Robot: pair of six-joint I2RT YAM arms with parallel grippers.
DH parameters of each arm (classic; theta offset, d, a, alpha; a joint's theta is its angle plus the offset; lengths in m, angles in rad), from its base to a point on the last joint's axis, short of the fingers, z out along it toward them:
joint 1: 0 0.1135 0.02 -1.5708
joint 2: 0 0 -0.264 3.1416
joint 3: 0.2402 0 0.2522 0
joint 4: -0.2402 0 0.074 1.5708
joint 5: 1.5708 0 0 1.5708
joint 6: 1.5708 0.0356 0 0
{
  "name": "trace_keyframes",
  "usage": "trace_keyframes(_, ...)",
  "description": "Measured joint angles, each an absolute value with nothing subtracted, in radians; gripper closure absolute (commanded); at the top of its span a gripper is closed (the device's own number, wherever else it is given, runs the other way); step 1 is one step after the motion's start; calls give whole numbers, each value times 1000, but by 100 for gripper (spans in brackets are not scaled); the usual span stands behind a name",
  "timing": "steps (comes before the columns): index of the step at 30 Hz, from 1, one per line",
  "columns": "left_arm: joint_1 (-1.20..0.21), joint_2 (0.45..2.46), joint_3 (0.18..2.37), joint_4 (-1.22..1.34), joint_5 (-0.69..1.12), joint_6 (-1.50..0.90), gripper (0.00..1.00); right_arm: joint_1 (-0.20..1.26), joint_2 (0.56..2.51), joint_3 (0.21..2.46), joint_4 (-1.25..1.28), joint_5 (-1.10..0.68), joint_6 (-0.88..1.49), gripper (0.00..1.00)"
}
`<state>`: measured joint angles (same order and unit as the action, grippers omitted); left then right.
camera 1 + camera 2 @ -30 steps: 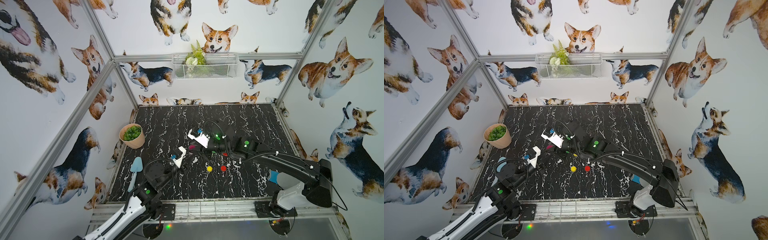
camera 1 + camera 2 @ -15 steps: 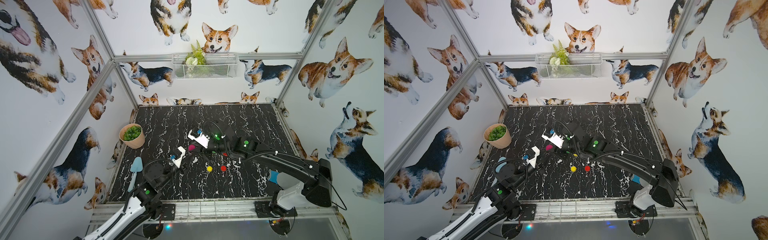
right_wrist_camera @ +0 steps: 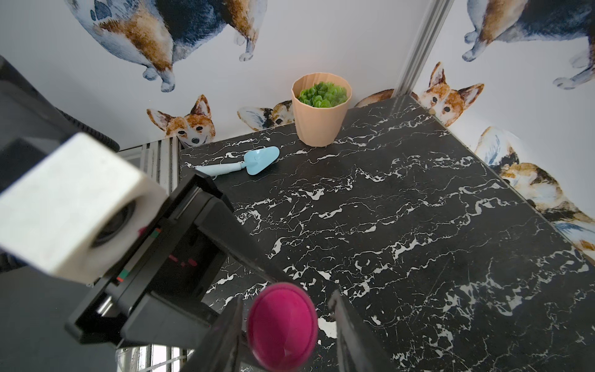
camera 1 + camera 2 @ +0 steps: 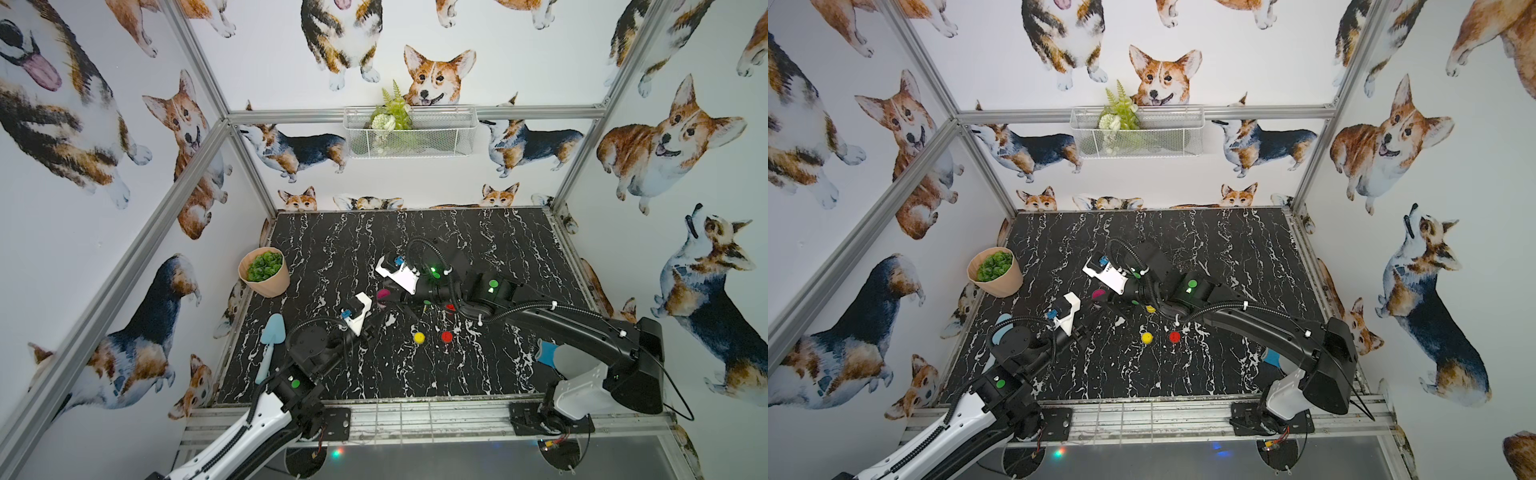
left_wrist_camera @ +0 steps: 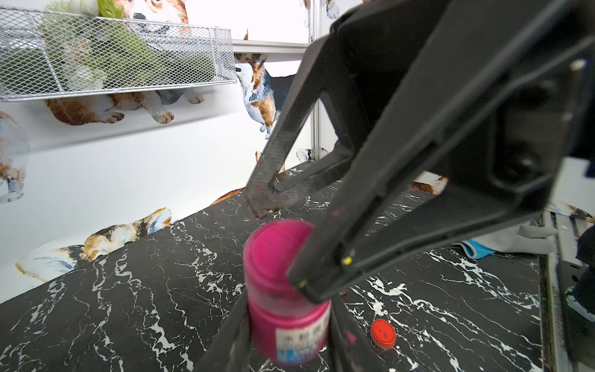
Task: Close the paint jar lid
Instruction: Screw the lid onto the paint jar.
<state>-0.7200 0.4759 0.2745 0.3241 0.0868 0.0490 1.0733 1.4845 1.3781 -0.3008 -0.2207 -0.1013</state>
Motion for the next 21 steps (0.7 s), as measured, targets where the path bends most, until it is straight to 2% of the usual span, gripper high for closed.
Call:
trace_keyframes(6,-720,473,274,324,80,49,64,1074,1500,1387,-305,-228,-101,59)
trace_keyframes(13,-720,470,274,324,77,50,64,1074,1501,1389,-307,-236,-101,70)
trace_keyframes(21,-720,459,274,322,61,53,65,1076,1501,1377,-286,-235,-97,71)
